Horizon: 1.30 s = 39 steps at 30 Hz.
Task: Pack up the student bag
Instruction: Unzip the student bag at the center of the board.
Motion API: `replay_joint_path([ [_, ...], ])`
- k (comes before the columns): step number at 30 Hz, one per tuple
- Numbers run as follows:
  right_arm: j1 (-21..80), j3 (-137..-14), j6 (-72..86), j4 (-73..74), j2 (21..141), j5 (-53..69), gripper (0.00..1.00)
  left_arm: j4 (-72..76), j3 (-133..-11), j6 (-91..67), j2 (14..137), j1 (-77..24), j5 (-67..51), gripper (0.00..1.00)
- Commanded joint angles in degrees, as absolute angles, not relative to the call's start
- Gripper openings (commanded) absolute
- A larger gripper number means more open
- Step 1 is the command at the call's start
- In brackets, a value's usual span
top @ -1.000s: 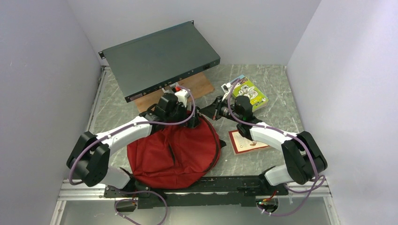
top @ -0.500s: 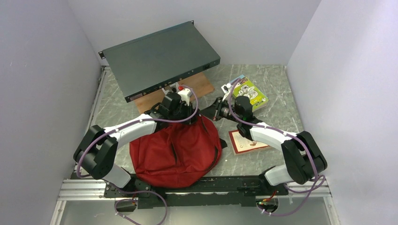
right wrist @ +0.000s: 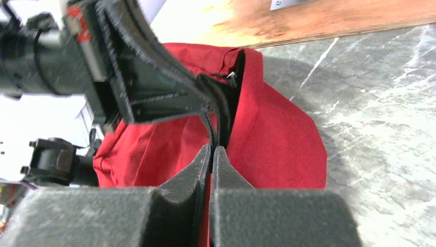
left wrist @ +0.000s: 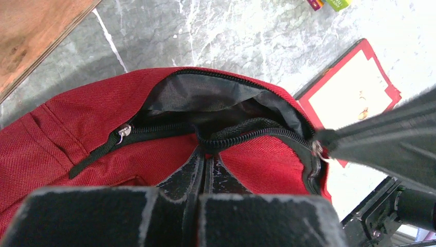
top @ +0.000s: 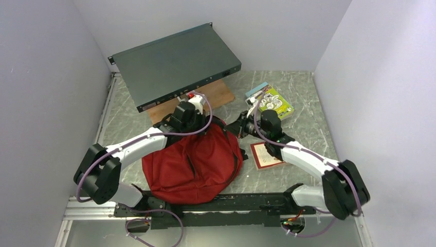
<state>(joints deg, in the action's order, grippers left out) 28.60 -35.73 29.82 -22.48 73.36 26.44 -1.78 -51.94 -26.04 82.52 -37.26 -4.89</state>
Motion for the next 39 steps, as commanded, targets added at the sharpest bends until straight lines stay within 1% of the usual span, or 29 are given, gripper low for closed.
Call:
replay_joint_path([
  [1, 30.44, -31.44, 24.27, -23.62, 65.18, 25.67, 0.00, -4.94, -52.68, -28.88, 80.77, -34.16, 0.81, 0.00],
  [6, 32.17, -22.59, 28.52, -24.80, 59.87, 25.81, 0.00, -6.20, -54.48, -31.30, 80.07, -31.81, -1.34, 0.00],
  [8, 34.41, -20.89, 28.76, -21.50, 56.96, 24.40, 0.00, -7.40, -55.44, -31.63, 79.09, -31.59, -0.95, 0.00],
  [12, 40.93, -19.01, 28.54, -12.36, 49.02, 16.68, 0.00, -8.55, -56.09, -31.55, 76.67, -31.55, 1.29, 0.00],
  [15, 43.82, -17.84, 31.28, -8.60, 43.83, 15.83, 0.00, -9.65, -56.38, -30.99, 74.69, -31.47, 4.00, 0.00],
  [18, 46.95, -14.95, 34.19, -8.31, 40.21, 15.10, 0.00, -10.65, -57.07, -30.00, 73.71, -31.46, 5.46, 0.00],
  [21, 48.37, -12.18, 36.49, -11.30, 40.00, 16.84, 0.00, -13.39, -58.79, -29.37, 73.77, -31.28, 5.61, 0.00],
  [25, 49.13, -12.65, 34.04, -13.59, 40.86, 18.14, 0.00, -16.00, -60.07, -28.21, 73.91, -31.24, 2.58, 0.00],
  [26, 49.13, -12.65, 33.14, -14.26, 40.42, 17.49, 0.00, -16.67, -60.03, -27.95, 73.52, -31.29, 1.09, 0.02],
  [28, 49.13, -12.87, 31.82, -15.65, 39.78, 16.01, 0.00, -18.95, -60.28, -27.86, 72.79, -31.29, -1.74, 0.15],
  [30, 49.13, -13.32, 30.92, -17.01, 40.02, 15.06, 0.00, -20.73, -59.98, -27.86, 71.59, -31.29, -5.39, 0.32],
  [32, 49.13, -13.71, 29.90, -18.45, 41.00, 15.66, 0.00, -21.62, -58.82, -28.15, 69.82, -31.37, -8.68, 0.46],
  [36, 49.13, -14.32, 28.91, -19.65, 43.73, 17.86, 0.00, -21.94, -55.04, -31.04, 66.09, -32.27, -11.99, 0.68],
  [39, 49.13, -14.36, 28.53, -19.77, 44.01, 19.11, 0.00, -22.67, -54.09, -33.39, 65.23, -34.88, -11.59, 0.78],
])
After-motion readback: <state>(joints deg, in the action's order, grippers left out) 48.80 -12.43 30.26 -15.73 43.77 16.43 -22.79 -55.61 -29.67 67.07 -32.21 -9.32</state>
